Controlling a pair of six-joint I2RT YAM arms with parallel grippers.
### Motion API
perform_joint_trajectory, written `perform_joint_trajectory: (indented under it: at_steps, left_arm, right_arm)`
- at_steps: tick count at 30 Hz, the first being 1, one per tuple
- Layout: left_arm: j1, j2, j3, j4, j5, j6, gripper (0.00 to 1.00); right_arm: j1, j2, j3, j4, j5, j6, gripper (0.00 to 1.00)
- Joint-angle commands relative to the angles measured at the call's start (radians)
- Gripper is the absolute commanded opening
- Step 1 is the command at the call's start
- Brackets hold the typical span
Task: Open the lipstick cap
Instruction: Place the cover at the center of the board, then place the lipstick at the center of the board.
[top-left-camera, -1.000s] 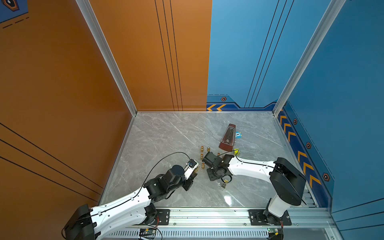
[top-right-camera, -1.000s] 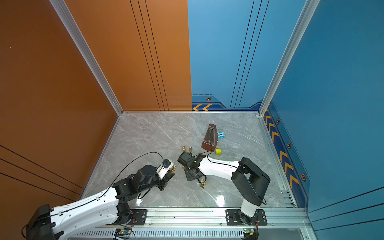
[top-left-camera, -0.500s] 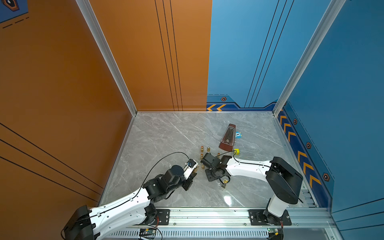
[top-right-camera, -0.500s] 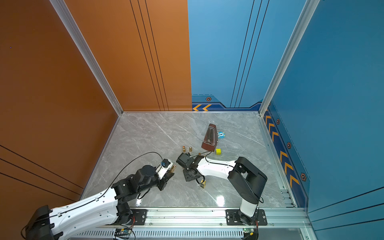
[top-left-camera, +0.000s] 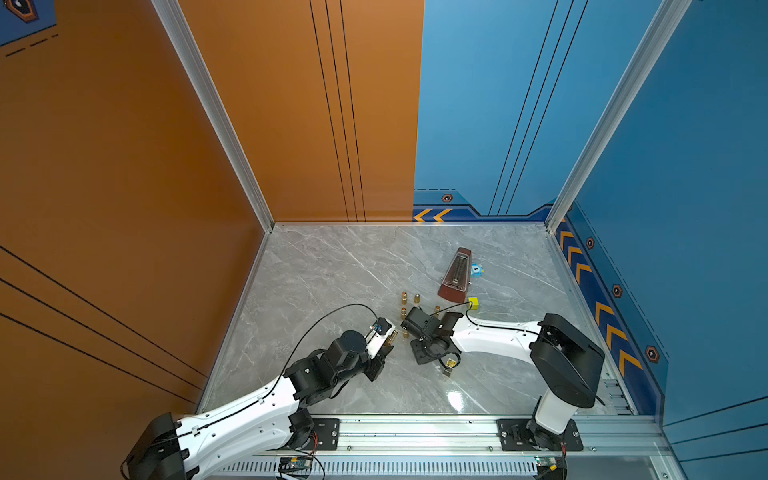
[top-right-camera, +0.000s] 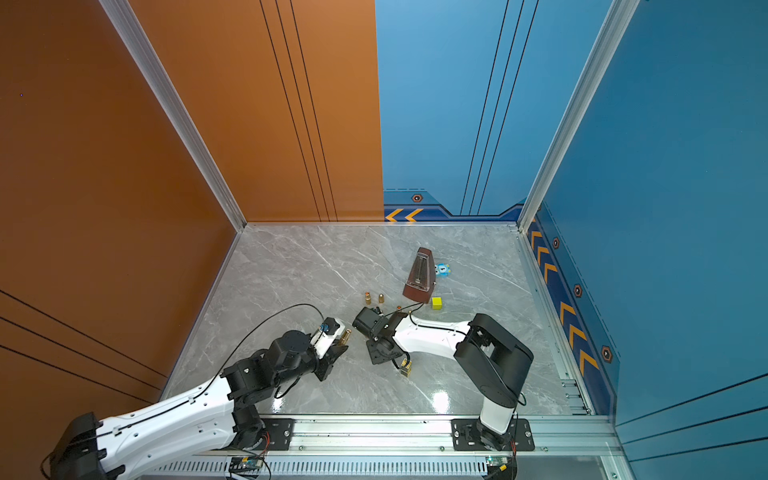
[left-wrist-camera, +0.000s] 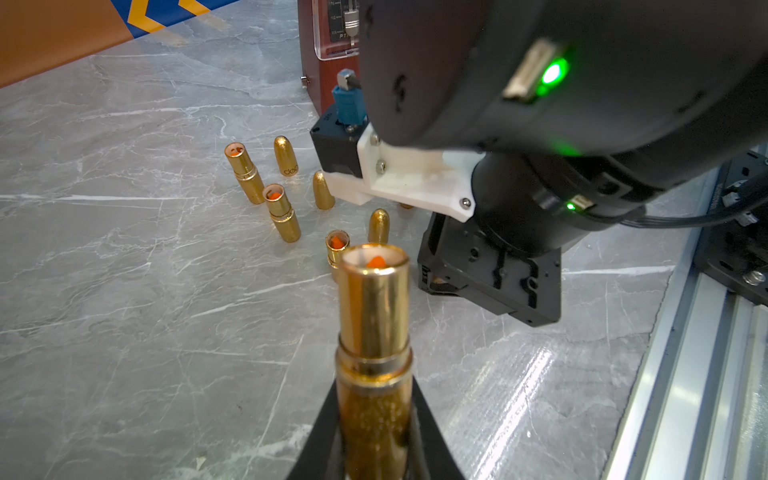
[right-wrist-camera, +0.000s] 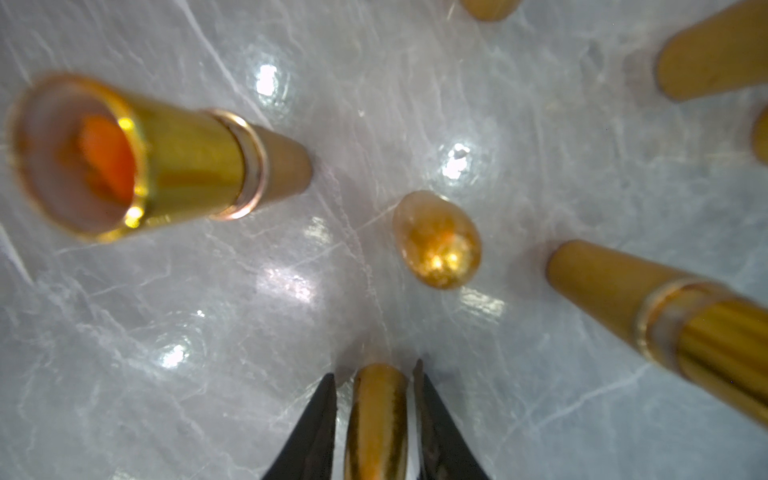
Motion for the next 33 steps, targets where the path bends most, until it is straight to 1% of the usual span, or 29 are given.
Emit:
perform_joint_trajectory:
  at_steps: [1, 5, 9, 16, 19, 23, 28, 33]
  left_arm:
    - [0.007, -0.011, -0.014, -0.011, -0.021, -0.007, 0.0]
    - [0.008, -0.009, -0.009, -0.006, -0.014, -0.003, 0.0]
    - [0.008, 0.004, -0.005, 0.019, 0.004, 0.001, 0.0]
    - [0.008, 0.054, 0.011, 0.079, 0.046, 0.007, 0.0]
    - [0.008, 0.079, 0.025, 0.087, 0.053, 0.012, 0.0]
    - [0.008, 0.098, 0.033, 0.1, 0.064, 0.017, 0.0]
    - [0.008, 0.113, 0.038, 0.114, 0.086, 0.017, 0.0]
    - [0.005, 0.113, 0.043, 0.117, 0.099, 0.018, 0.0]
  right_arm:
    - [-0.001, -0.053, -0.003, -0.032, 0.01, -0.001, 0.37]
    - [-0.013, -0.13, 0.0, -0.075, 0.007, -0.001, 0.46]
    - [-0.04, -0.232, 0.002, -0.107, -0.045, -0.004, 0.5]
    - [-0.118, -0.34, 0.015, -0.092, -0.315, -0.038, 0.53]
    - [-0.132, -0.361, 0.014, -0.03, -0.474, -0.03, 0.55]
    - [-0.132, -0.365, 0.015, 0.038, -0.569, 0.002, 0.56]
    - [-0.132, -0.344, 0.007, 0.119, -0.619, 0.046, 0.57]
    - [-0.131, -0.309, 0.015, 0.148, -0.61, 0.066, 0.54]
